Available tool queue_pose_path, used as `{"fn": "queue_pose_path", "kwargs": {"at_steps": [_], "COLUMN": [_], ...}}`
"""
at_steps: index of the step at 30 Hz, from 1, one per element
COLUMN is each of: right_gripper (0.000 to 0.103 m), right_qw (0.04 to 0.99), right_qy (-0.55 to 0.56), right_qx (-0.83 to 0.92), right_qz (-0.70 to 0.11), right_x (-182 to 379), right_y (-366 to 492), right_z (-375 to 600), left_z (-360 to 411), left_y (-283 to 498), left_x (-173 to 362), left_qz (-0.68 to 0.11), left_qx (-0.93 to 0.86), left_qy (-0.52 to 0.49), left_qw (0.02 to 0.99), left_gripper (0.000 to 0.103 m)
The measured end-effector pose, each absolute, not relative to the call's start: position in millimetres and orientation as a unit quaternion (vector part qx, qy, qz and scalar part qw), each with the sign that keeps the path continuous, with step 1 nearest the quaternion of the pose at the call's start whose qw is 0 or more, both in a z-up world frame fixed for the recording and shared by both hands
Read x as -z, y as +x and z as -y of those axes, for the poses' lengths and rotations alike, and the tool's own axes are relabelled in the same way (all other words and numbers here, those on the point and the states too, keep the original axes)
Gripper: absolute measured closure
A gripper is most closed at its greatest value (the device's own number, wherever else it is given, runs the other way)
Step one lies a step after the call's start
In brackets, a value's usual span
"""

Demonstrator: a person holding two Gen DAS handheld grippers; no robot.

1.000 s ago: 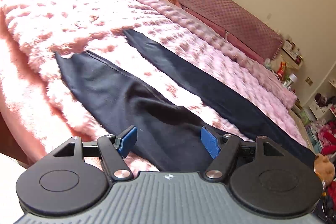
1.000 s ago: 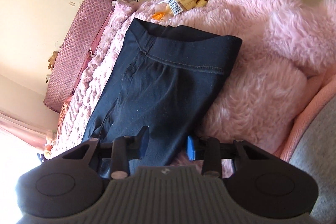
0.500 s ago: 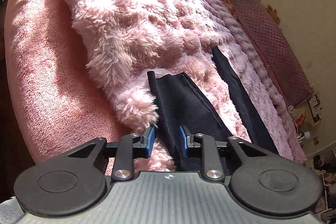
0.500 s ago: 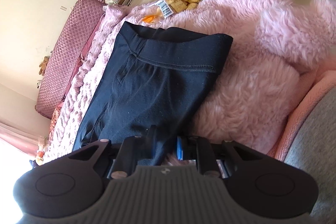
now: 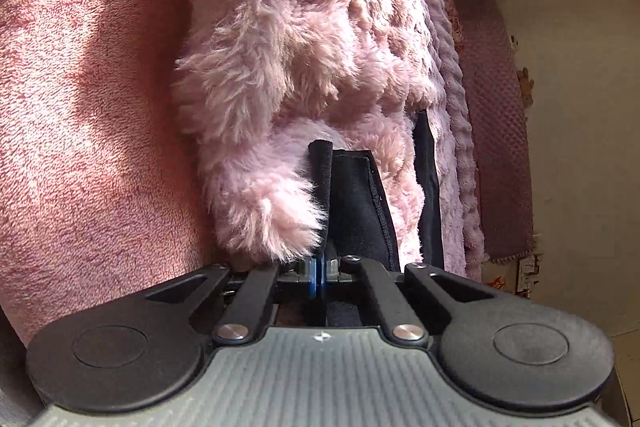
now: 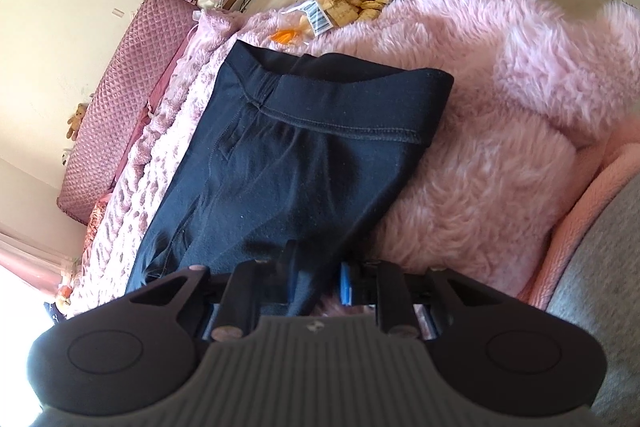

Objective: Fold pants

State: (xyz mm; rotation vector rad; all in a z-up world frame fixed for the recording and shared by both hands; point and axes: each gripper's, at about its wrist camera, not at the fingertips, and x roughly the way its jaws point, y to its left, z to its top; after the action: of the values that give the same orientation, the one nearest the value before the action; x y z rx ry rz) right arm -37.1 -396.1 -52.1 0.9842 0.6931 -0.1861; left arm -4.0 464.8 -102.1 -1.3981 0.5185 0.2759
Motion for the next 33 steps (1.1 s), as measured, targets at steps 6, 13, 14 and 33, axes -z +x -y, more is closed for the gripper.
{"fn": "queue_pose_path", "kwargs": {"at_steps": [6,13,14,33], "right_gripper": [0.103,0.103,0.103,0.103], "right_qw": [0.841,0.838,0.835,0.806], "right_qy": [0.48,0.502,0.508,0.56], "right_qx": [0.03,-0.004,-0.009,-0.06], "right_qz": [-0.248,-0.215,-0.21,-0.184], "right_x": [33,13,11,-8], "right_y": [-47,-32,-28,114], "right_z": [398,398,399,418], "left_z": [-462,-465,-469,-465], "left_y": [-7,17,20,146], "left_x": [79,48,41,-5], "left_qz": [-0.193,-0.179,-0.184,-0.259], "left_qx": [-0.099,-0.07,-0.078,-0.192], "left_qy": [-0.65,-0.688,-0.683,-0.645], "left_qw": [0.728,0.7,0.702,0.693], "left_gripper": [0.103,0.103,0.103,0.103]}}
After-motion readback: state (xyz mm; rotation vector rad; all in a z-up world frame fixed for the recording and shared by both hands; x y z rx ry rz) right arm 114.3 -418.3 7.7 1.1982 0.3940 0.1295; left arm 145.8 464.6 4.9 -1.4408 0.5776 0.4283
